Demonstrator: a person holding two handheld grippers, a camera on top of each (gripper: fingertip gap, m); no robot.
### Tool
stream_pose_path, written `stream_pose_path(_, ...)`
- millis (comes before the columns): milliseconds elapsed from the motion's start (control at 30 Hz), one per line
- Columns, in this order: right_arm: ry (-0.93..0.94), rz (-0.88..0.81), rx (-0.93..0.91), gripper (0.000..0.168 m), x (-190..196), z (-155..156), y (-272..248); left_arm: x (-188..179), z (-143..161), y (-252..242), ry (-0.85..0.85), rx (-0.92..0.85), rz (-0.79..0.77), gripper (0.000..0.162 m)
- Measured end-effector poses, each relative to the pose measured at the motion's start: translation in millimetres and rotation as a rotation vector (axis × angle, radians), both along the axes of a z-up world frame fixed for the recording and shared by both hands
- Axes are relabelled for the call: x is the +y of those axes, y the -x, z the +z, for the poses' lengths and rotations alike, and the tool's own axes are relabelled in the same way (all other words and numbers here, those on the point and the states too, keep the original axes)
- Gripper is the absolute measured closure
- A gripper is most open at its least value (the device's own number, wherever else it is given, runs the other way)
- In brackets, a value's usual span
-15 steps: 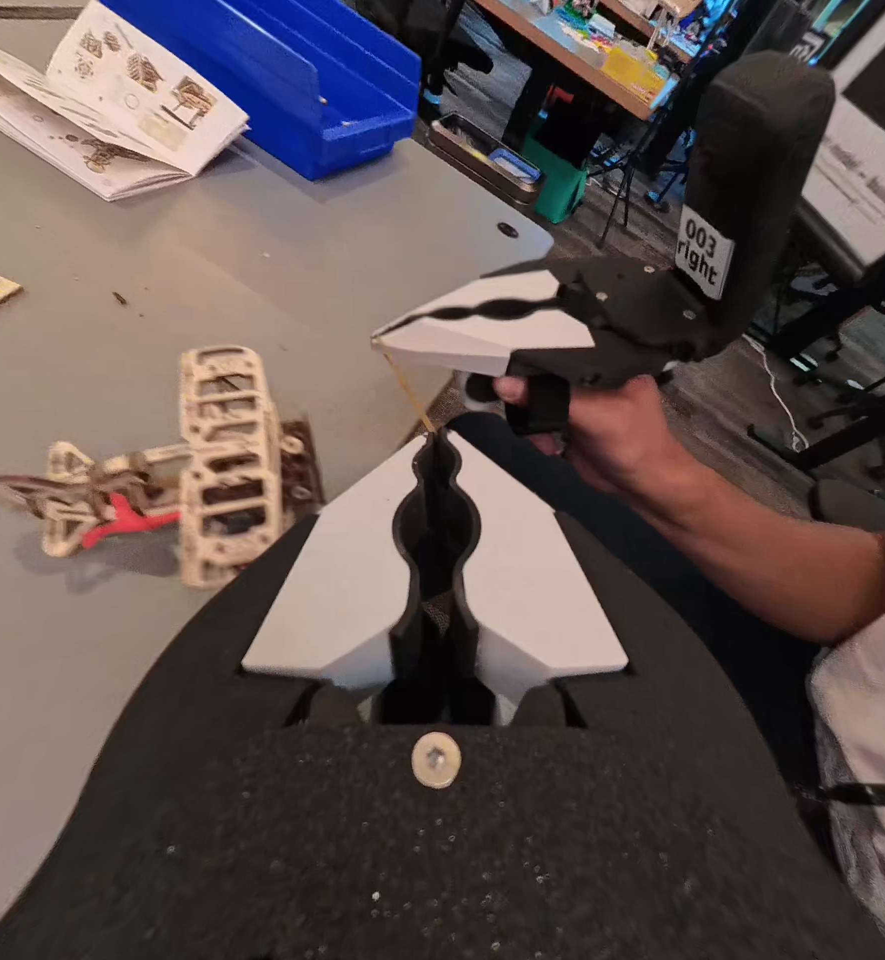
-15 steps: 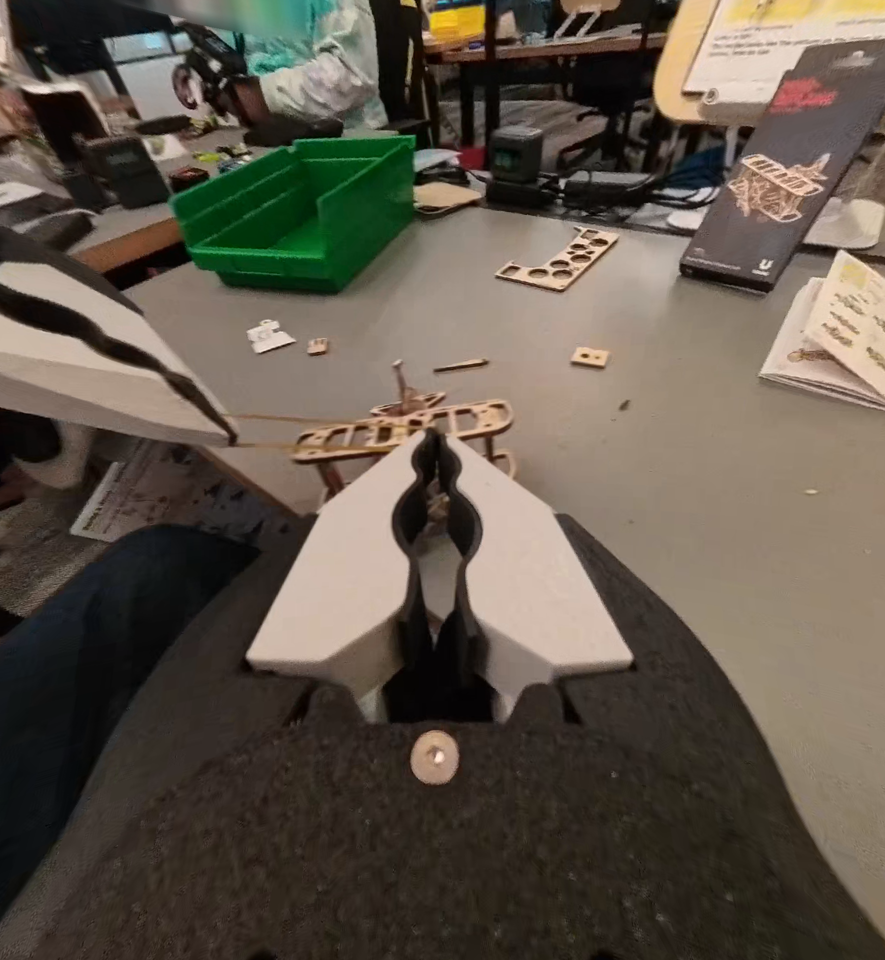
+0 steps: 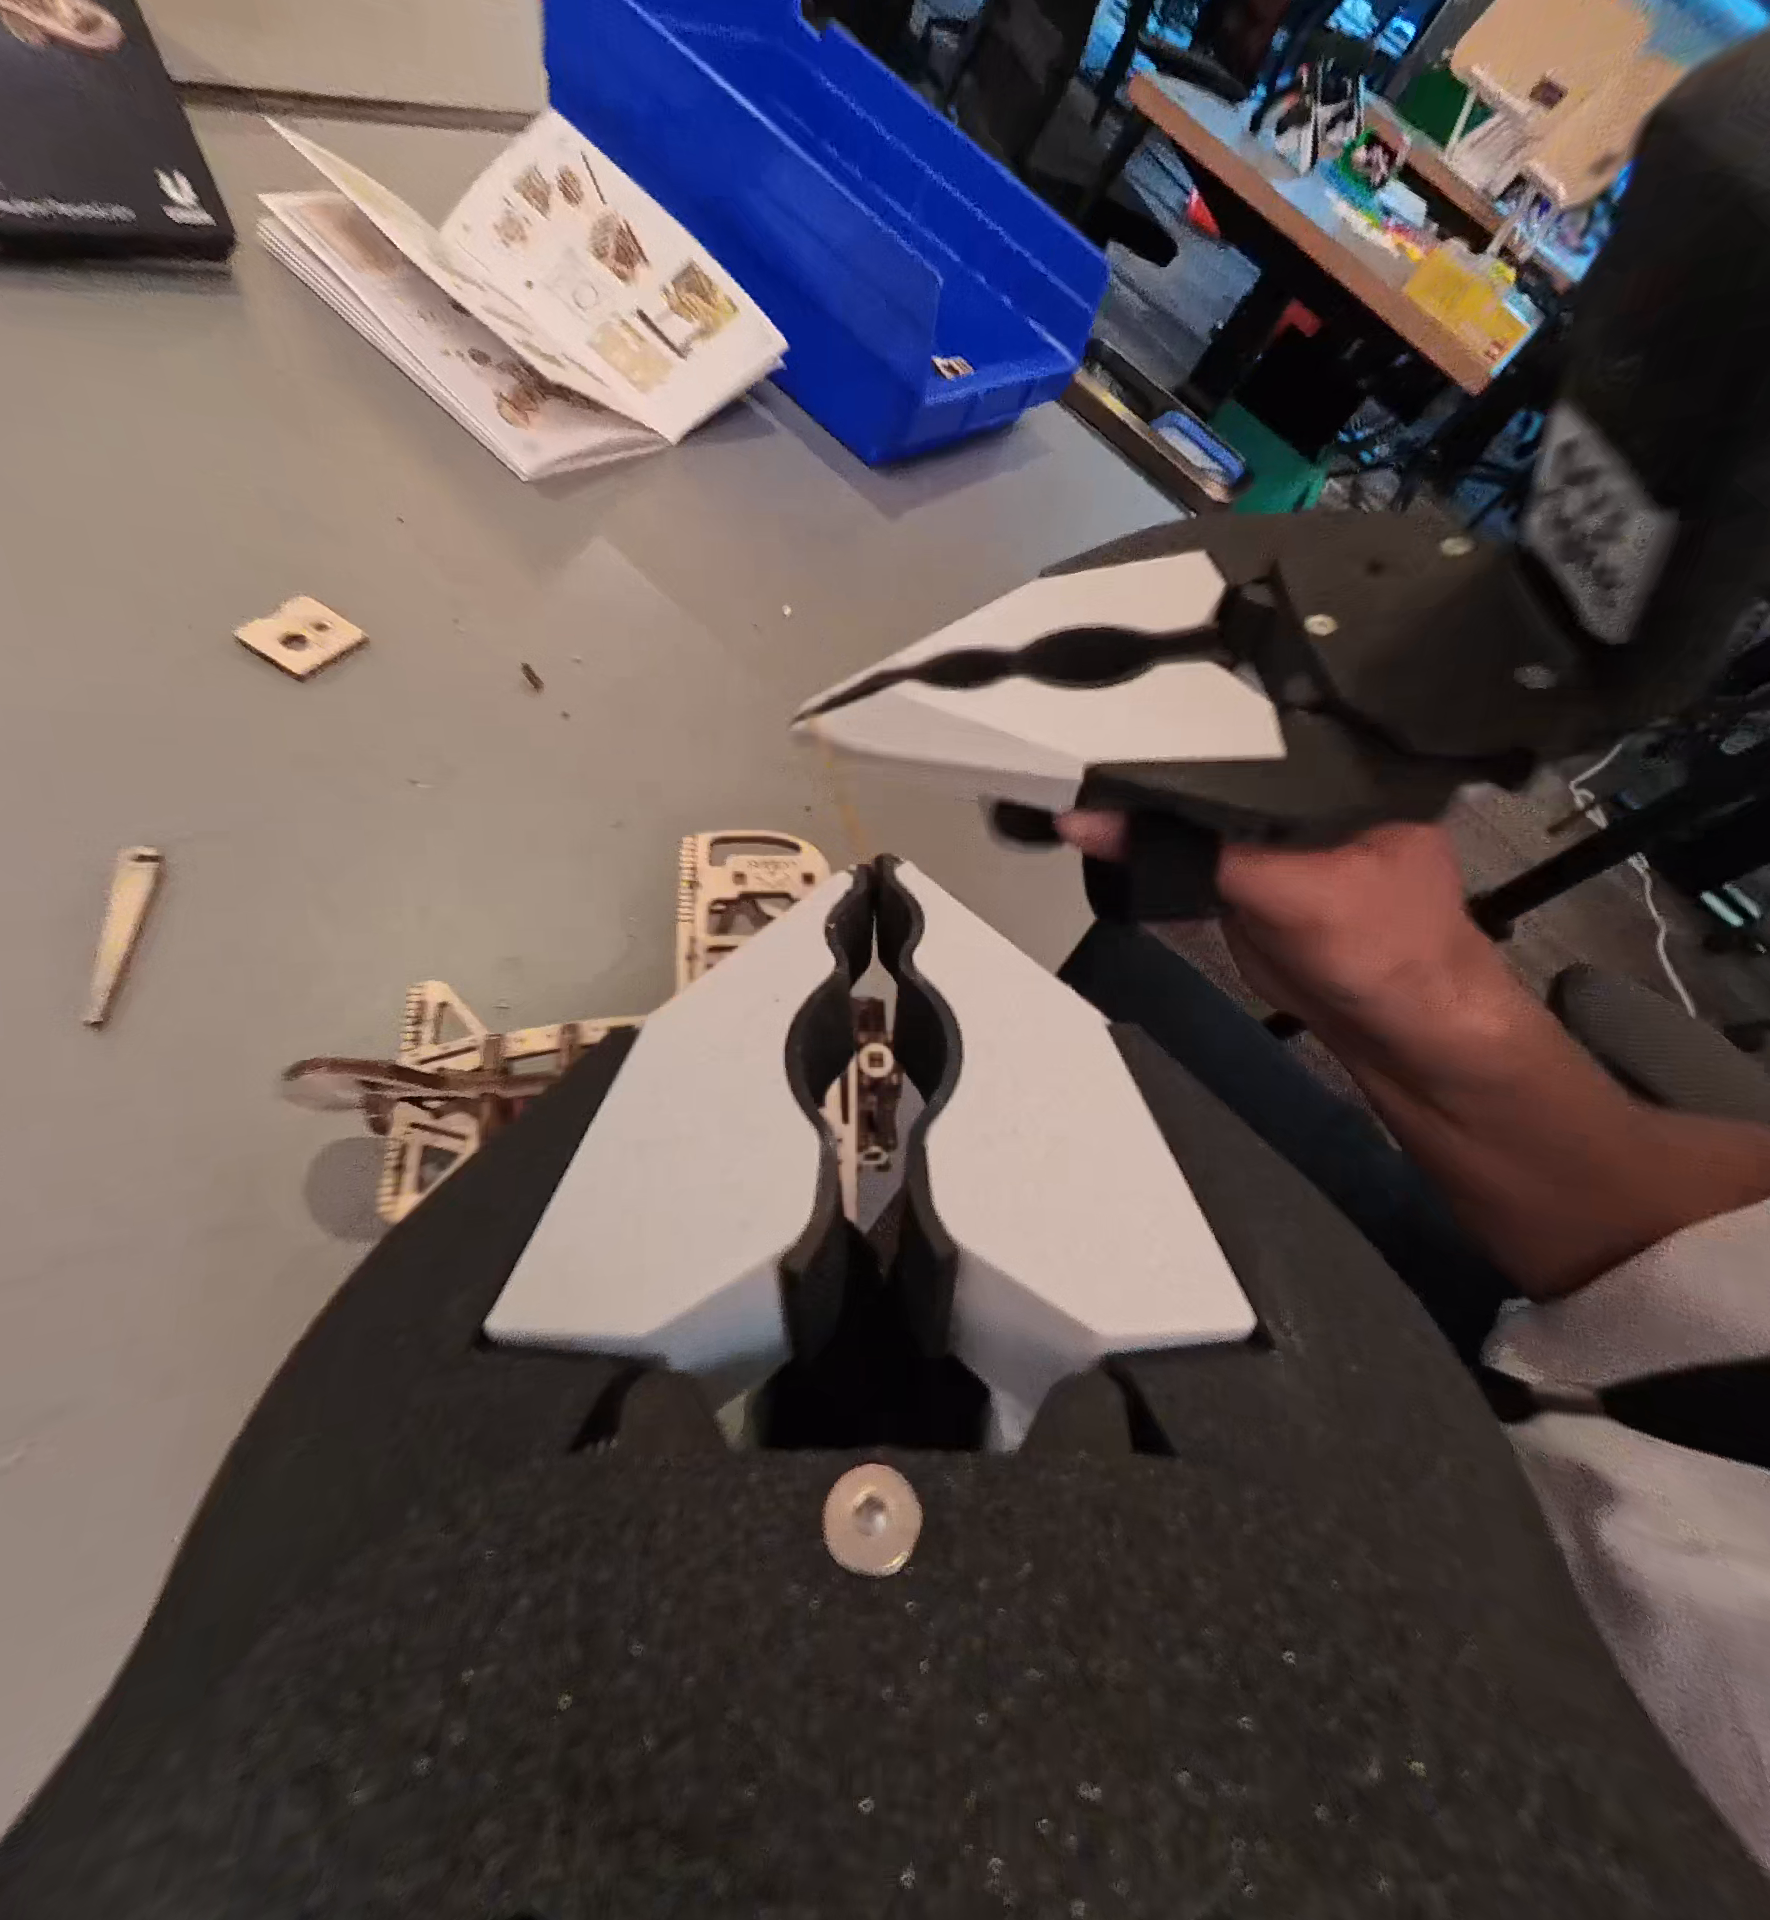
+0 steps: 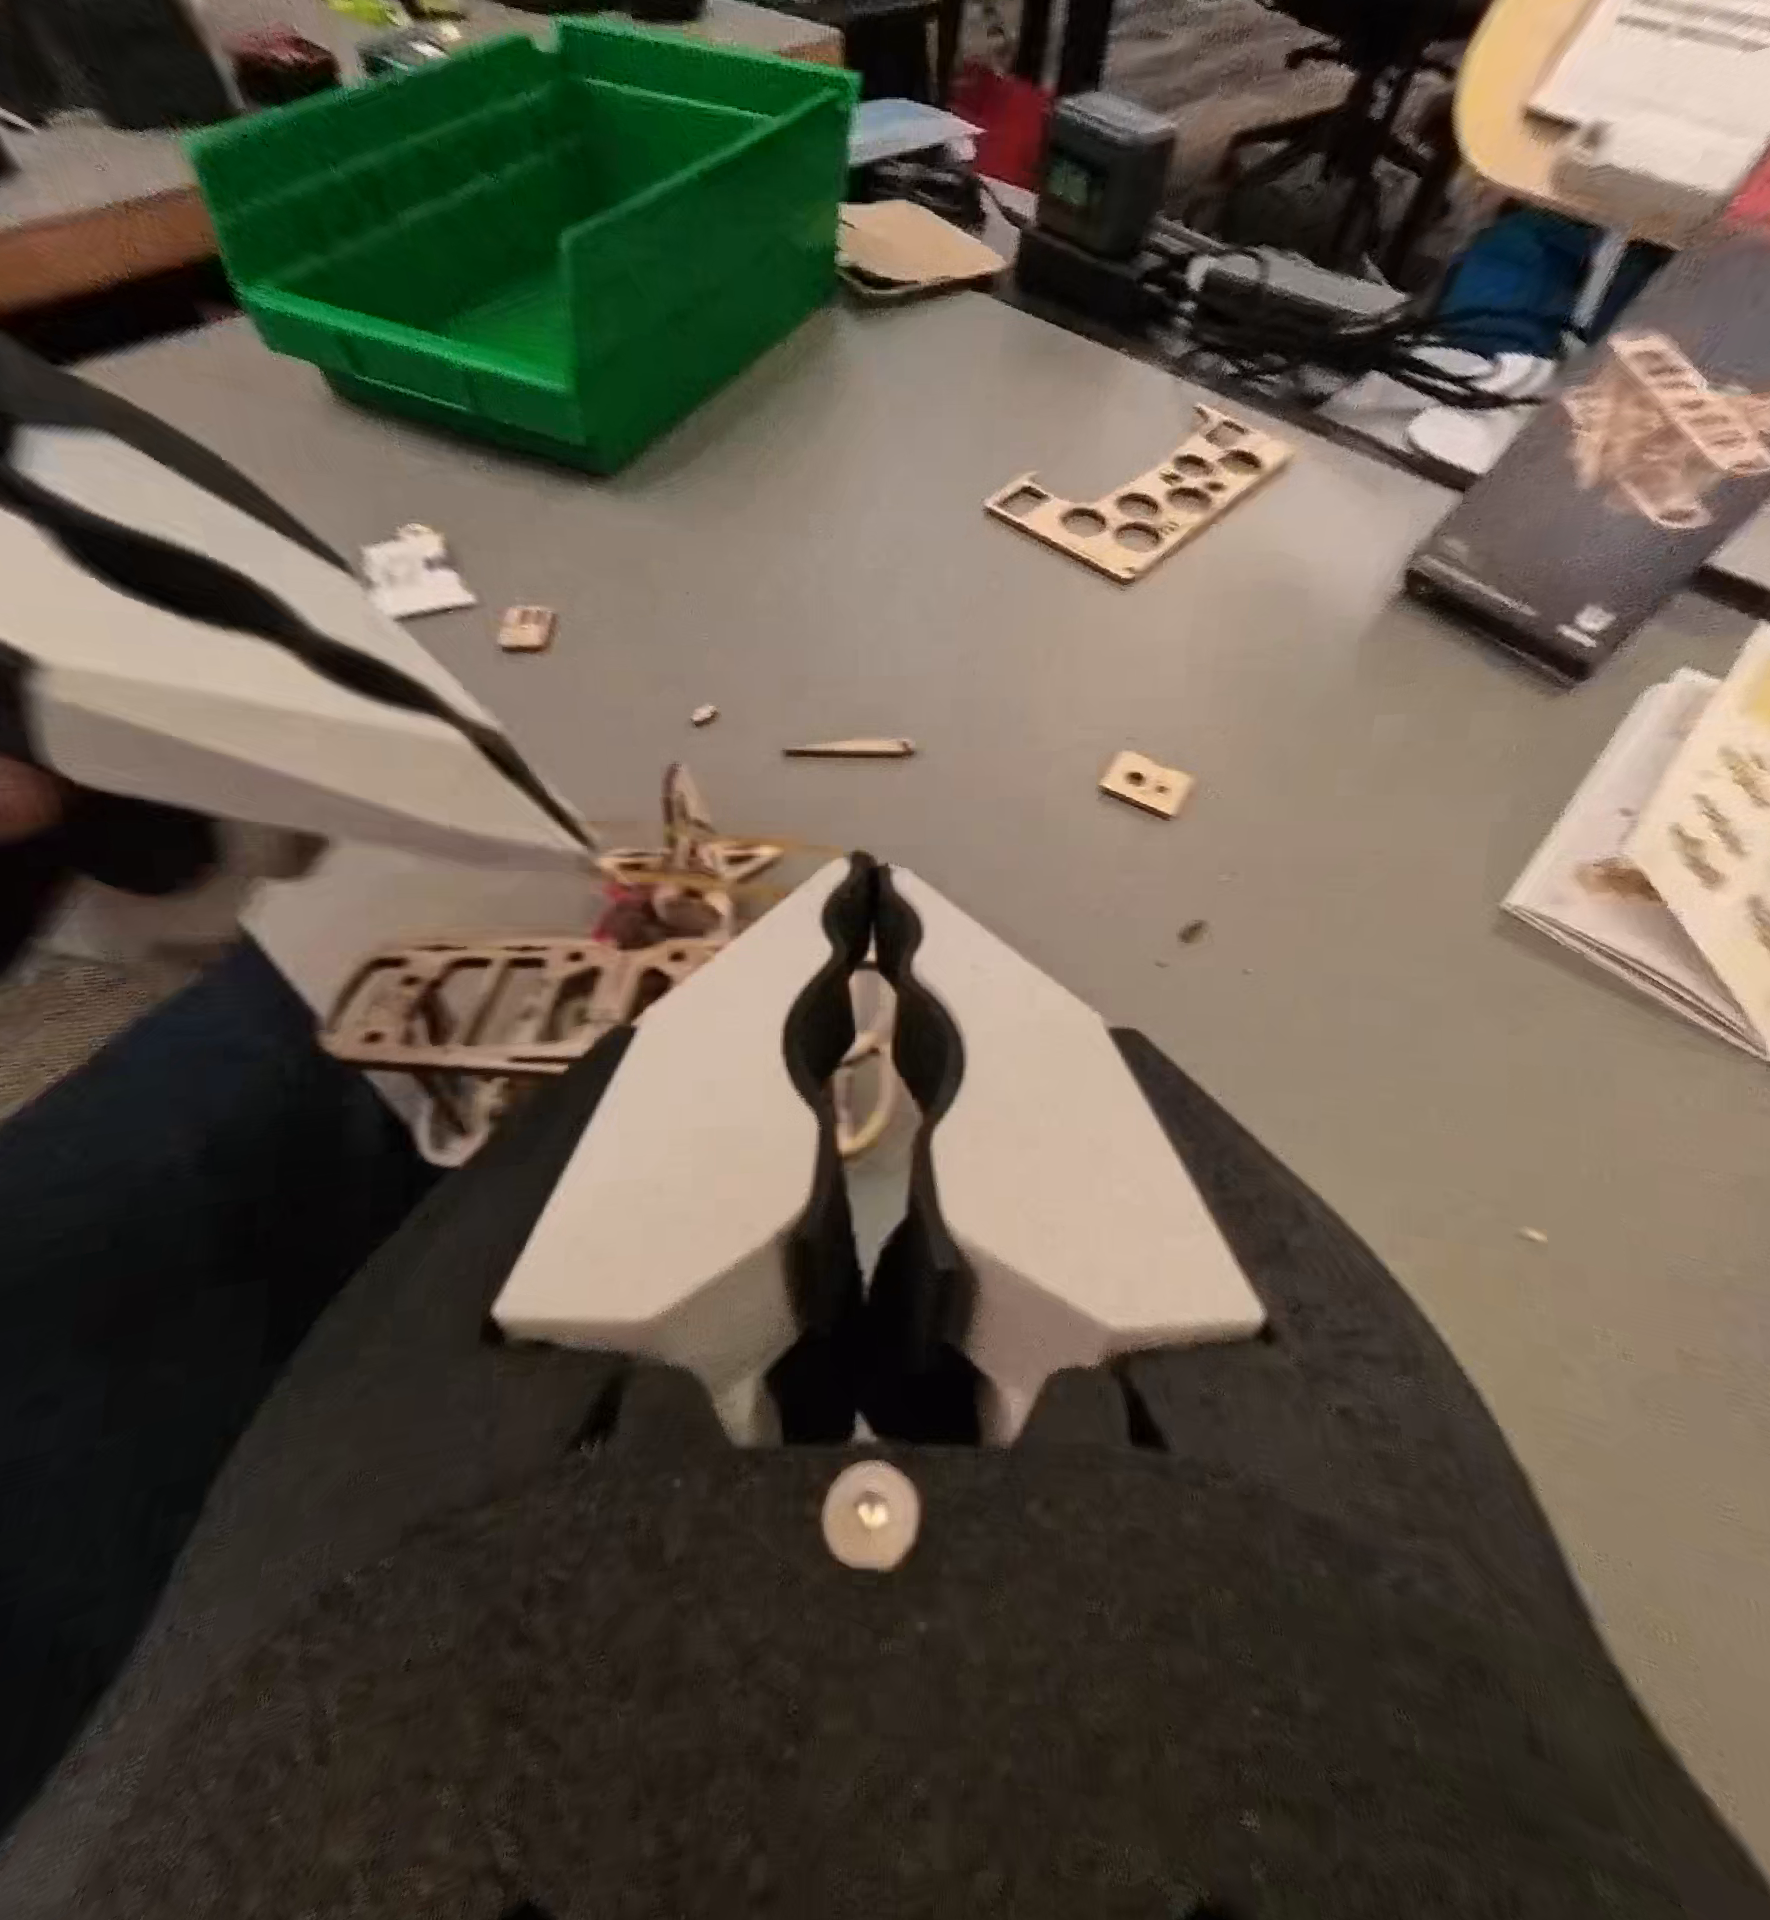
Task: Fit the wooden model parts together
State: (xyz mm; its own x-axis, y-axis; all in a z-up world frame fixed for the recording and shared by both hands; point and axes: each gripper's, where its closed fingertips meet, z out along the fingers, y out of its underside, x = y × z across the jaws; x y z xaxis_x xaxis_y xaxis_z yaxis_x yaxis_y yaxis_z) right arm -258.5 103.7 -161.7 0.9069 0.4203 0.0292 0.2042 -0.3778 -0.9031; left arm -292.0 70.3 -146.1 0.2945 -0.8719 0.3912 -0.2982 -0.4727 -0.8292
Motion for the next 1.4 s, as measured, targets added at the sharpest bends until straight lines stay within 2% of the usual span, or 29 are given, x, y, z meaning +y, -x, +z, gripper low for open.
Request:
stream_pose_path(100, 0.090, -0.063, 0.146, 0.168, 7.1, -15.4, -44.4, -3.4, -3.5, 3.9, 0.045, 0.020, -0.002, 0.162)
stream_pose_path(200, 0.080, 0.040, 0.099, 0.168, -10.8, 3.2, -5.9, -16.1, -16.6, -2.6, 0.120, 0.042, -0.031, 0.162)
stream_pose_path(267, 0.157, 0.085, 0.097, 0.168, -19.0, -2.0, -2.1, -8.9, -11.5, 5.1, 0.197, 0.027, -0.006, 0.162)
stream_pose_path(367, 0.310, 0.245, 0.310, 0.168, -24.5, 5.6, 14.7, -1.7, -15.8, 6.9, 0.231, 0.082, -0.013, 0.162)
stream_pose_path(400, 0.336, 0.287, 0.296, 0.168, -24.6, 5.5, 23.0, -1.4, -21.4, 6.4, 0.236, 0.123, -0.026, 0.162)
stream_pose_path(467, 0.417, 0.314, 0.153, 0.168, -22.9, -15.6, 27.6, 0.3, -25.4, 5.6, 0.275, 0.134, -0.037, 0.162)
stream_pose_path(633, 0.515, 0.362, 0.065, 0.168, -15.7, -37.5, 27.5, 2.8, -36.1, 4.0, 0.377, 0.146, -0.024, 0.162)
stream_pose_path(700, 0.495, 0.390, 0.070, 0.158, -16.1, -35.8, 25.0, 0.6, -35.6, 0.9, 0.428, 0.133, -0.031, 0.162)
stream_pose_path(833, 0.377, 0.405, 0.244, 0.154, -14.5, -14.8, 9.4, -0.3, -42.1, 0.4, 0.511, 0.163, -0.028, 0.162)
stream_pose_path(1067, 0.208, 0.384, 0.465, 0.155, -11.6, -2.8, -28.3, -3.9, -49.2, 2.8, 0.748, 0.194, 0.021, 0.162)
stream_pose_path(1233, 0.136, 0.412, 0.474, 0.157, -9.4, 2.0, -33.5, 1.5, -39.3, -3.4, 0.923, 0.170, 0.097, 0.162)
stream_pose_path(1400, 0.126, 0.420, 0.469, 0.158, -8.5, -6.1, -40.7, 10.1, -39.9, -1.4, 1.008, 0.231, 0.200, 0.162)
